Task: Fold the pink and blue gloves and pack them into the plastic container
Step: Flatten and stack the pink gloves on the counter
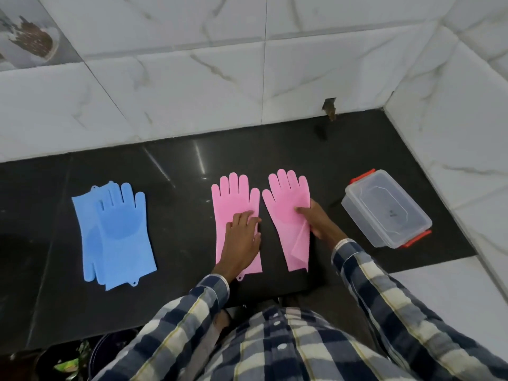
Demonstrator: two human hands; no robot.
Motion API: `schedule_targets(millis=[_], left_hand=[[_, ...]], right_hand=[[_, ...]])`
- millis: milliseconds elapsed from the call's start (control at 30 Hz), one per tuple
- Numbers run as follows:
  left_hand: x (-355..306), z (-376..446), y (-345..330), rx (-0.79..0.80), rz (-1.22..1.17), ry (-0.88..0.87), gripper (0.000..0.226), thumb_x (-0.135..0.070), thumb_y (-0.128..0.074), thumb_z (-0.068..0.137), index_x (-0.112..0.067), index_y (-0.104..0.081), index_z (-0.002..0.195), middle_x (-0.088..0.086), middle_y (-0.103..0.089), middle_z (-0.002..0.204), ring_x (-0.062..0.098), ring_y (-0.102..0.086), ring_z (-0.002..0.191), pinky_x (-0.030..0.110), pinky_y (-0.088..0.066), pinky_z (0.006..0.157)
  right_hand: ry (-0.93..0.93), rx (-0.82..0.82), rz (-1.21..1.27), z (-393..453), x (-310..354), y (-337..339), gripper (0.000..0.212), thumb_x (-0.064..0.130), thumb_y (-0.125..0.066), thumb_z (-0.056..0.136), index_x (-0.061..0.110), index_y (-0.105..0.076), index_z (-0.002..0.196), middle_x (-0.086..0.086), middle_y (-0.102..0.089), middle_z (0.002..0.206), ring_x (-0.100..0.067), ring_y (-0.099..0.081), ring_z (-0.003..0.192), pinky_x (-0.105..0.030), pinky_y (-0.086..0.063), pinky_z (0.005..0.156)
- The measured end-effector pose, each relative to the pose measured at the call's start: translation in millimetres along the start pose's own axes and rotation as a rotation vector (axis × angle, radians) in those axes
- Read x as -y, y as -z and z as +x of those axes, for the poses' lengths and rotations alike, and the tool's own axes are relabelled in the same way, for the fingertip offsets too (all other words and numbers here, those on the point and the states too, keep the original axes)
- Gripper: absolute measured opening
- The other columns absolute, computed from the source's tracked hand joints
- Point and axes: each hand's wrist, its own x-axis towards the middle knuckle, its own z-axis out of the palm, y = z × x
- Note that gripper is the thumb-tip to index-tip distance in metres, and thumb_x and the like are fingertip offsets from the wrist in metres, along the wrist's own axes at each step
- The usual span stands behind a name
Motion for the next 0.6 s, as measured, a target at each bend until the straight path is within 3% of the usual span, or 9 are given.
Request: schedule_targets(millis=[100, 200, 300, 467, 600], left_hand=[[-2.6, -2.1, -5.6, 0.099, 0.175, 0.028, 0.058, -0.041, -0.040, 0.113, -0.028, -0.027, 0.168, 0.002, -0.006, 0.182, 0.031, -0.006, 0.170, 0.061, -0.015, 0.135], [-0.6, -4.8, -10.9, 0.123, 0.245, 0.041, 0.064, -0.047, -0.023, 0.116, -0.030, -0.004, 0.174, 0.001, 0.014, 0.182, 0.032, 0.011, 0.170, 0.069, -0.005, 0.133], [-1.8, -1.3, -10.1, 0.110, 0.266, 0.051, 0.064, -0.047, -0.019, 0.116, -0.031, 0.001, 0.174, 0.000, 0.018, 0.181, 0.031, 0.015, 0.169, 0.069, -0.004, 0.133], [-4.9, 11.4, -6.6, 0.100, 0.256, 0.074, 0.063, -0.045, -0.018, 0.116, -0.030, 0.004, 0.174, 0.000, 0.018, 0.181, 0.031, 0.017, 0.169, 0.069, -0.003, 0.133], [-5.4, 19.0, -2.6, 0.118, 0.248, 0.078, 0.063, -0.043, -0.018, 0.116, -0.030, 0.004, 0.174, 0.000, 0.019, 0.181, 0.031, 0.018, 0.169, 0.068, -0.002, 0.133]], right_hand=[[0.045, 0.004, -0.072, -2.1, -1.2, -4.2, 0.045, 0.010, -0.053, 0.109, 0.013, -0.046, 0.153, -0.013, -0.061, 0.145, -0.035, -0.059, 0.137, -0.052, -0.050, 0.113], [0.076, 0.036, -0.089, -1.5, 0.1, -10.8, 0.045, 0.015, -0.051, 0.111, 0.016, -0.043, 0.156, -0.011, -0.058, 0.150, -0.033, -0.058, 0.138, -0.056, -0.047, 0.118], [0.122, 0.037, -0.132, 3.8, 6.2, -13.2, 0.044, 0.017, -0.053, 0.110, 0.015, -0.047, 0.153, -0.012, -0.059, 0.150, -0.031, -0.060, 0.137, -0.055, -0.048, 0.117], [0.079, -0.192, -0.381, 11.7, 11.3, -8.9, 0.033, 0.021, -0.055, 0.110, 0.009, -0.058, 0.140, -0.011, -0.065, 0.141, -0.030, -0.068, 0.124, -0.044, -0.056, 0.108], [0.096, -0.238, -0.472, 16.0, 7.5, 1.8, 0.028, 0.020, -0.058, 0.109, 0.005, -0.062, 0.132, -0.013, -0.068, 0.134, -0.030, -0.069, 0.120, -0.042, -0.057, 0.108]])
